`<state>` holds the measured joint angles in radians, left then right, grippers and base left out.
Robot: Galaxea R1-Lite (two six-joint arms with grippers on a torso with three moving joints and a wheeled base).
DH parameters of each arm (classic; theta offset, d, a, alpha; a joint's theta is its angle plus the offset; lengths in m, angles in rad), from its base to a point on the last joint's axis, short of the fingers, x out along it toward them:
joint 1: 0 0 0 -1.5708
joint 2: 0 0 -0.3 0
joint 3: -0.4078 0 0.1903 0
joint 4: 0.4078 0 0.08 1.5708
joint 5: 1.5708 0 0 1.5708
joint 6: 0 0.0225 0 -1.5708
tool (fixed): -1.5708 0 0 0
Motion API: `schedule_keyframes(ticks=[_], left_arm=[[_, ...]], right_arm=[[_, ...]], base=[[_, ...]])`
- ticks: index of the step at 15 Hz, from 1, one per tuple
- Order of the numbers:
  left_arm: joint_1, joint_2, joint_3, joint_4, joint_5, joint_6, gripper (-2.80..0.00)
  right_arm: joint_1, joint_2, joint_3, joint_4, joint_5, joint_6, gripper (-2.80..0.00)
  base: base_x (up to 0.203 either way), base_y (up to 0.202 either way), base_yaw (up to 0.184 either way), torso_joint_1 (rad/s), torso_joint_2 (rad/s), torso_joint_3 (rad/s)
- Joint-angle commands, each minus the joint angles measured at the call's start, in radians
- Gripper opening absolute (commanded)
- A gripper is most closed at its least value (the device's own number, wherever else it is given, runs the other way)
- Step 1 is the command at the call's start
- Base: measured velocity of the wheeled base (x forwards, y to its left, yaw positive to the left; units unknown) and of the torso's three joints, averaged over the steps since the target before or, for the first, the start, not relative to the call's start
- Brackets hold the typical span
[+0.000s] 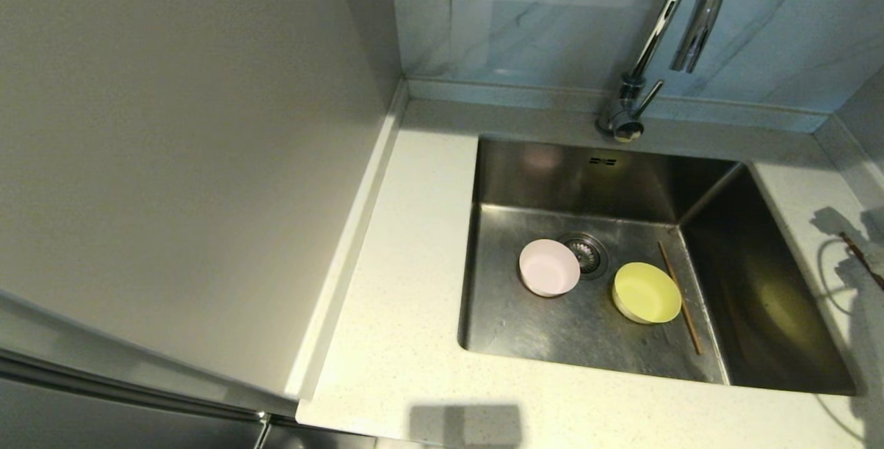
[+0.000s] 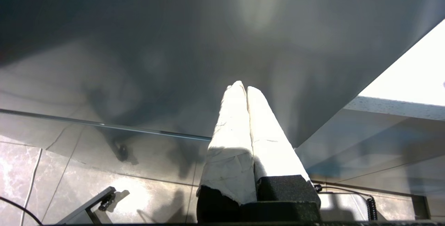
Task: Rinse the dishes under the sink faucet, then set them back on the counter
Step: Turn on the faucet
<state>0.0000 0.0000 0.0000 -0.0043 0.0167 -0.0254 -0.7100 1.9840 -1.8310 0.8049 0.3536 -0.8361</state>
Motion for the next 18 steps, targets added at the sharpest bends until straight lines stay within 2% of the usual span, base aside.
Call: schedule_keyframes(ticks=[1,16,18], left_arm=[[0.000,-0.003,0.000,0.000,0.000,-0.001,-2.80],[0.000,-0.003,0.000,0.000,0.000,-0.001,-2.80],[0.000,-0.003,0.000,0.000,0.000,-0.001,-2.80]], right_arm=[[0.000,-0.001,0.001,0.004,0.001,-0.006,0.00],[-0.008,0.013,-0.007,-0.006,0.002,-0.006,0.00],[-0.008,0.018,0.000,-0.050,0.002,-0.008,0.00]], base=[[0.000,0.000,0.000,0.000,0.00,0.000],[0.000,0.000,0.000,-0.035,0.07,0.037],[0.000,0.000,0.000,0.000,0.00,0.000]])
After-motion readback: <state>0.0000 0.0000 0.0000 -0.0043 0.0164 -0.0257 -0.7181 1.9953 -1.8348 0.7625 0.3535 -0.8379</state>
